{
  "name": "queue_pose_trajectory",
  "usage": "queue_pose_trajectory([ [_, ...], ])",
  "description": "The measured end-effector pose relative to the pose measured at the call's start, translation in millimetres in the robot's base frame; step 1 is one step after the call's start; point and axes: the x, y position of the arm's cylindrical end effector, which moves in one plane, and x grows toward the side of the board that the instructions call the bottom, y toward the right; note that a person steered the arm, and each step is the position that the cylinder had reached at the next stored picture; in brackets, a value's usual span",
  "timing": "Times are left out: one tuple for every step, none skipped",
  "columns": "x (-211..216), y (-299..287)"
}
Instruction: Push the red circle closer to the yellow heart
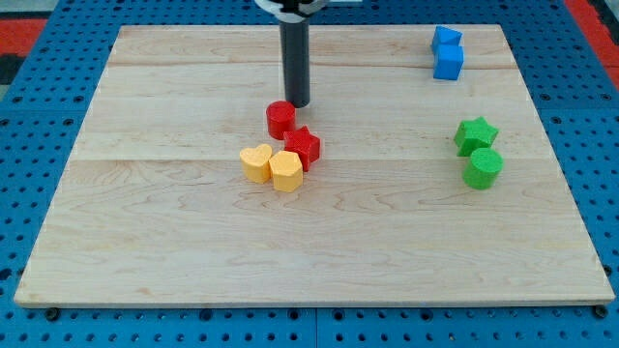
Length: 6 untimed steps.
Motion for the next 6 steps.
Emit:
queue_pose_trajectory([
  [4, 4],
  [5, -20],
  [11, -22],
  [26, -22],
  [35, -23],
  [41, -23],
])
